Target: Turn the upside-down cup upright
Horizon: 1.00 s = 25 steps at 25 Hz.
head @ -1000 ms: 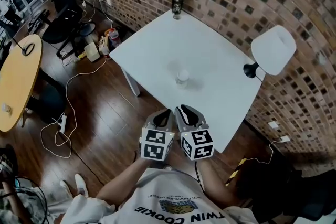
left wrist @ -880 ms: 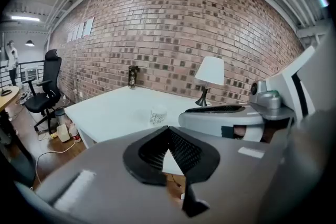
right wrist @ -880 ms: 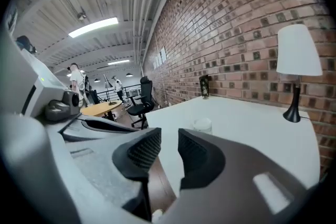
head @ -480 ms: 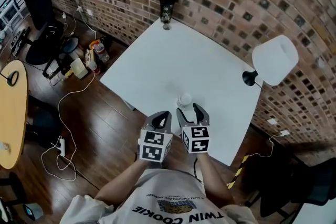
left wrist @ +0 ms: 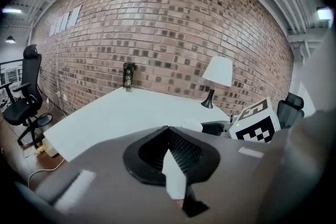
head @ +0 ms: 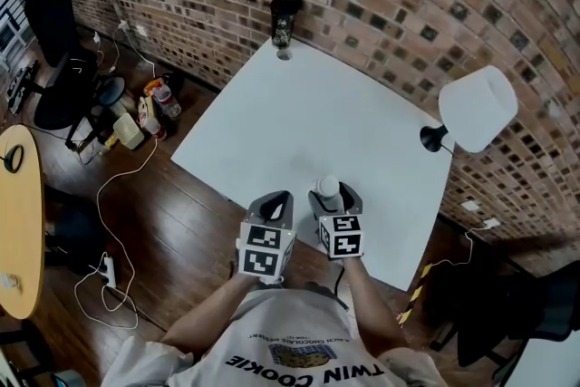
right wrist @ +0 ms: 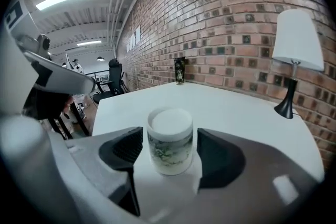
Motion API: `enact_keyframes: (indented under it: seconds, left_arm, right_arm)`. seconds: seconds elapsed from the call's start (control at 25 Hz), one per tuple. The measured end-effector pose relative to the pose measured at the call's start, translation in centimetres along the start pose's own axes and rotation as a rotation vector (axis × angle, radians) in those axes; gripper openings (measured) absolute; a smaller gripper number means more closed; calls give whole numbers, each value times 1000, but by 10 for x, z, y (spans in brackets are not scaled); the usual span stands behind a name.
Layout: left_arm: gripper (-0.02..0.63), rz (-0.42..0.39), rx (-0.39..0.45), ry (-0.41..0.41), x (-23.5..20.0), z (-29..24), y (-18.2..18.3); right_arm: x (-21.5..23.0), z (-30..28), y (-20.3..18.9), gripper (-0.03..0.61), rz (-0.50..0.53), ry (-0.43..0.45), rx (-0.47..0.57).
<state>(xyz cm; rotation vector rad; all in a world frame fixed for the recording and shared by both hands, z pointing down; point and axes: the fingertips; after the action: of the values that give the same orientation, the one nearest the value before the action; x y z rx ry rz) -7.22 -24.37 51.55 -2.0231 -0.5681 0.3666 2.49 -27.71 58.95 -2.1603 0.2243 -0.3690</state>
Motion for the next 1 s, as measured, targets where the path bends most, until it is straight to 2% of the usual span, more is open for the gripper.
enact_keyframes:
  seconds: [0.28,0.4,0.56,0.8,1.0]
  left_arm:
    - [3,11,17,-20,-6,-5,5]
    - [3,21,16,-30,-6,-7,5]
    - [3,32,25,-35,-4,-11,7]
    - [3,68,12,-52,3,-15,-3]
    - [3,69,6,-34,0,-17,-4]
  right_arm:
    - [0,-3,-5,282,95,15,-44]
    - [-2,1,-1,281,189,29,-93]
    - [0,10,4,279,454,45,-291]
    - [-1,31,-18,281,760,135,-633]
    - [9,34,-35,281,933,184,-876]
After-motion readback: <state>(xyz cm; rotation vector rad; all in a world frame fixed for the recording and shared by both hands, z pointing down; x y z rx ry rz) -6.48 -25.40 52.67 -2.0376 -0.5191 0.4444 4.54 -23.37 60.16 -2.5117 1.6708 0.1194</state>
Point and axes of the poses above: the fingertips, and each gripper's own axes: z backward along the fingers, x to its right, y out of its top, and after that the axes turned 10 degrees about -z, right-handed
